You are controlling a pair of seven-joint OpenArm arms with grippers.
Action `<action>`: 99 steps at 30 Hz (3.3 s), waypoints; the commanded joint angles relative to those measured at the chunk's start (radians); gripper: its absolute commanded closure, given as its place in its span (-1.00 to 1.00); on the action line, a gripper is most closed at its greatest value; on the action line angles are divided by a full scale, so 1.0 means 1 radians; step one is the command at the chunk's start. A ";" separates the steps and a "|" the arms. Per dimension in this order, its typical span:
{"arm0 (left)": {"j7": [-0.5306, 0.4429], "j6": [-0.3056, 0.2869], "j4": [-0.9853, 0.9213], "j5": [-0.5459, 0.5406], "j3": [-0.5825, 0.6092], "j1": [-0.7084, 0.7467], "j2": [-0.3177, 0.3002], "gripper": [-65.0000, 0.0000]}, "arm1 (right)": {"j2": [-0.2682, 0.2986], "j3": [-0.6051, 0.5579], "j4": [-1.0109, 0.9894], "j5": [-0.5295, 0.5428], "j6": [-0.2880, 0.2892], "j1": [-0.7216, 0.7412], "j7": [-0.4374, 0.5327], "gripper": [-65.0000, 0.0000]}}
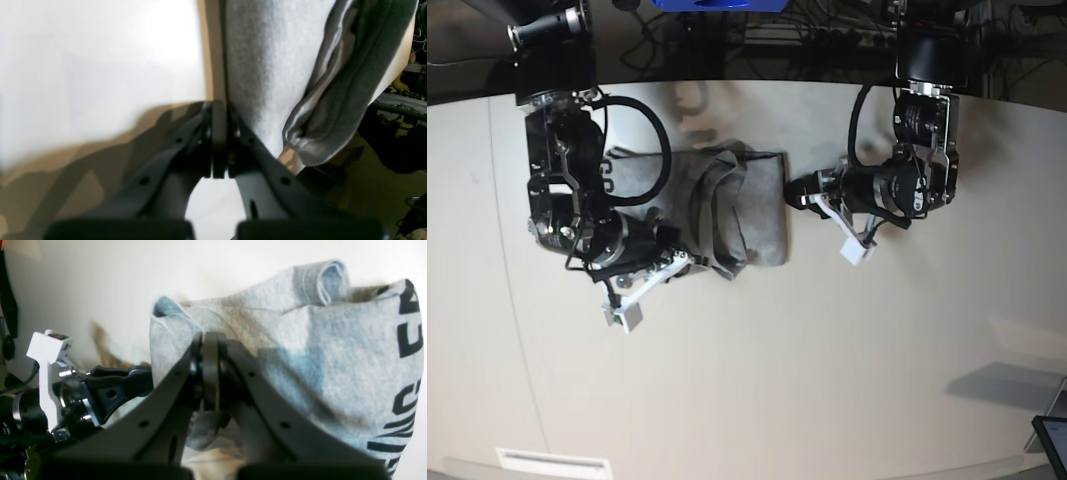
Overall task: Fold the T-shirt properly
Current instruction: 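Press the folded bundle flat with the right gripper, then release the shirt edge and raise the left gripper away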
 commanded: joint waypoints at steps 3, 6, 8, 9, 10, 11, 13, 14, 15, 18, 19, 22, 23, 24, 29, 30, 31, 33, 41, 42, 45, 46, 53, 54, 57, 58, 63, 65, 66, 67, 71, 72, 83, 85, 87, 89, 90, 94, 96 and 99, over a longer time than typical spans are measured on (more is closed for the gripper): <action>0.004 0.013 0.008 0.043 -0.001 -0.007 -0.008 1.00 | -0.013 -0.008 -0.010 0.011 0.000 0.018 0.005 0.99; 0.004 0.013 0.008 0.043 -0.002 -0.007 -0.008 1.00 | -0.013 -0.076 -0.038 0.009 -0.002 0.018 0.014 0.99; 0.004 0.013 0.008 0.043 -0.002 -0.007 -0.009 1.00 | -0.013 -0.094 -0.053 0.009 -0.002 0.018 0.019 0.99; 0.004 0.013 0.008 0.043 -0.002 -0.007 -0.009 1.00 | -0.013 -0.096 -0.060 0.009 -0.002 0.018 0.030 0.99; 0.004 0.013 0.008 0.043 -0.002 -0.007 -0.009 1.00 | -0.013 -0.097 -0.069 0.009 -0.002 0.018 0.042 0.99; 0.004 0.013 0.008 0.043 -0.002 -0.007 -0.009 1.00 | -0.013 -0.097 -0.078 0.009 -0.002 0.018 0.043 0.99; 0.004 0.013 0.008 0.047 -0.002 -0.007 -0.009 1.00 | -0.013 -0.103 -0.099 0.009 -0.002 0.018 0.049 0.99; 0.004 0.013 0.008 0.047 -0.002 -0.007 -0.009 1.00 | -0.013 -0.119 -0.112 0.009 -0.002 0.018 0.049 0.99; 0.004 0.013 0.008 0.047 -0.002 -0.007 -0.009 1.00 | -0.013 -0.129 -0.125 0.009 -0.002 0.018 0.053 0.99; 0.004 0.013 0.008 0.043 -0.002 -0.007 -0.009 1.00 | -0.012 -0.148 -0.161 0.009 -0.002 0.018 0.099 0.99; 0.004 0.013 0.008 0.045 -0.002 -0.007 -0.009 1.00 | -0.009 -0.155 -0.178 0.009 -0.002 0.018 0.115 0.99; 0.004 0.013 0.008 0.047 -0.002 -0.007 -0.009 1.00 | -0.007 -0.165 -0.234 0.009 -0.002 0.018 0.134 0.99; 0.004 0.013 0.008 0.047 -0.002 -0.007 -0.009 1.00 | -0.007 -0.174 -0.245 0.009 -0.002 0.018 0.142 0.99; 0.004 0.013 0.008 0.047 -0.002 -0.007 -0.009 1.00 | -0.007 -0.184 -0.251 0.009 -0.002 0.018 0.149 0.99; 0.004 0.013 0.008 0.047 -0.002 -0.007 -0.009 1.00 | -0.009 -0.201 -0.201 0.009 -0.002 0.018 0.129 0.99; 0.004 0.013 0.008 0.045 -0.002 -0.007 -0.009 1.00 | -0.009 -0.200 -0.173 0.009 -0.002 0.020 0.111 0.99; 0.004 0.013 0.008 0.045 -0.002 -0.007 -0.009 1.00 | -0.009 -0.198 -0.135 0.009 -0.002 0.020 0.091 0.99; 0.004 0.013 0.008 0.047 -0.002 -0.007 -0.009 1.00 | -0.009 -0.191 -0.069 0.009 -0.003 0.020 0.059 0.99; 0.004 0.013 0.008 0.047 -0.002 -0.007 -0.009 1.00 | -0.012 -0.143 0.072 0.017 -0.125 -0.057 0.008 0.99; 0.004 0.013 0.008 0.047 -0.002 -0.007 -0.009 1.00 | -0.012 -0.143 0.072 0.017 -0.125 -0.074 0.017 0.99; 0.004 0.013 0.008 0.047 -0.002 -0.007 -0.009 1.00 | -0.012 -0.143 0.072 0.017 -0.125 -0.118 0.048 0.99; 0.004 0.013 0.008 0.047 -0.002 -0.007 -0.009 1.00 | -0.012 -0.146 0.072 0.017 -0.125 -0.132 0.057 0.99; 0.004 0.013 0.008 0.047 -0.001 -0.007 -0.009 1.00 | -0.007 -0.145 0.066 0.017 -0.123 -0.170 0.082 0.99; 0.004 0.013 0.008 0.047 -0.001 -0.007 -0.009 1.00 | -0.007 -0.146 0.063 0.017 -0.123 -0.178 0.092 0.99; 0.004 0.013 0.008 0.047 0.001 -0.007 -0.009 1.00 | -0.007 -0.149 0.023 0.017 -0.123 -0.209 0.126 0.99; 0.004 0.013 0.008 0.047 0.001 -0.007 -0.009 1.00 | -0.007 -0.151 0.005 0.017 -0.123 -0.212 0.142 0.99; 0.004 0.013 0.008 0.047 0.003 -0.007 -0.009 1.00 | -0.004 -0.152 -0.040 0.017 -0.123 -0.213 0.168 0.99; 0.004 0.013 0.008 0.045 0.003 -0.007 -0.009 1.00 | -0.004 -0.152 -0.013 0.017 -0.123 -0.207 0.160 0.99; 0.004 0.013 0.008 0.043 0.004 -0.007 -0.009 1.00 | -0.004 -0.152 0.013 0.017 -0.123 -0.207 0.155 0.99; 0.004 0.013 0.009 0.043 0.004 -0.007 -0.009 1.00 | -0.004 -0.152 0.048 0.017 -0.123 -0.206 0.145 0.99; 0.004 0.014 0.092 0.048 -0.002 0.016 -0.011 1.00 | 0.005 -0.146 0.174 0.012 -0.129 -0.169 0.094 0.99; 0.004 0.019 0.129 0.048 -0.004 0.033 -0.014 1.00 | 0.014 -0.146 0.188 0.012 -0.129 -0.155 0.091 0.99; 0.006 0.080 0.426 0.047 0.006 0.239 -0.117 1.00 | 0.172 -0.152 0.095 0.009 -0.129 0.077 0.092 0.99; 0.012 0.080 0.462 0.043 0.009 0.258 -0.118 1.00 | 0.192 -0.152 0.053 0.009 -0.129 0.109 0.092 0.99; 0.014 0.080 0.480 0.040 0.010 0.281 -0.118 1.00 | 0.209 -0.154 -0.007 0.008 -0.129 0.144 0.096 0.99; 0.014 0.077 0.483 0.040 0.053 0.285 -0.118 1.00 | 0.231 -0.155 -0.066 0.008 -0.128 0.169 0.134 0.99; 0.014 0.077 0.483 0.040 0.092 0.280 -0.118 1.00 | 0.240 -0.155 -0.090 0.008 -0.126 0.178 0.154 0.99; 0.009 0.077 0.482 0.042 0.211 0.278 -0.109 1.00 | 0.267 -0.208 -0.210 0.003 -0.125 0.235 0.184 0.99; 0.006 0.077 0.479 0.047 0.243 0.278 -0.103 1.00 | 0.274 -0.260 -0.253 -0.031 -0.125 0.259 0.189 0.99; 0.012 0.080 0.477 0.050 0.245 0.278 -0.081 1.00 | 0.271 -0.330 -0.320 -0.130 -0.123 0.284 0.234 0.99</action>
